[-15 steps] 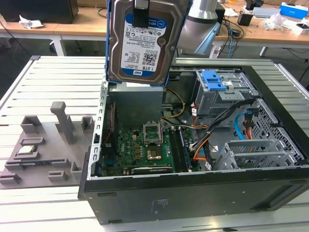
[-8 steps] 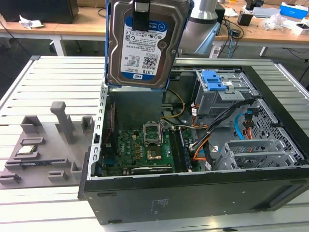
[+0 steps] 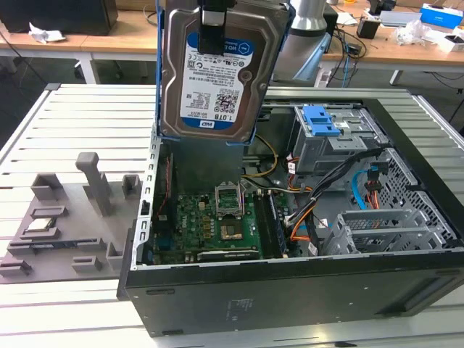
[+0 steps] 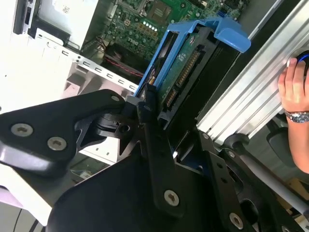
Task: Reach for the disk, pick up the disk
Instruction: 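Pick up the disk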
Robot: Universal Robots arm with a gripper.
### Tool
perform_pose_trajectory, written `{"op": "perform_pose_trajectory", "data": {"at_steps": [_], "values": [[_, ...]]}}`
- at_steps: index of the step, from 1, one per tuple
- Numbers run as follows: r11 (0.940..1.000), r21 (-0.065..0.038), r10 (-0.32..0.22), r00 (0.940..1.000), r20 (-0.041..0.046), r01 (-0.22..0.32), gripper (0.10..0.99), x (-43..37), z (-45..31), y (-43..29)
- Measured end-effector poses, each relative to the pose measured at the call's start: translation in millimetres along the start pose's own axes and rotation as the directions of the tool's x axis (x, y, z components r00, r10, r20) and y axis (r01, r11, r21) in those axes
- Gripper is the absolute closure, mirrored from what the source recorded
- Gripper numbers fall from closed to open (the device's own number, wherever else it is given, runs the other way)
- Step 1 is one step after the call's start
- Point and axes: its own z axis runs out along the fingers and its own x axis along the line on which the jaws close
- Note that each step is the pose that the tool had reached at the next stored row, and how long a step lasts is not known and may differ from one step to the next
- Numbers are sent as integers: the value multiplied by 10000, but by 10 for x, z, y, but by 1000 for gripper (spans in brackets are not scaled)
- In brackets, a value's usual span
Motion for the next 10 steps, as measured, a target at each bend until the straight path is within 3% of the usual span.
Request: {"op": "perform_pose_trajectory", "data": {"at_steps": [5, 10], "values": [[10000, 0, -1, 10000, -1, 1, 722, 123, 5, 0], [10000, -2, 0, 10000, 0, 0, 722, 161, 41, -4]]}}
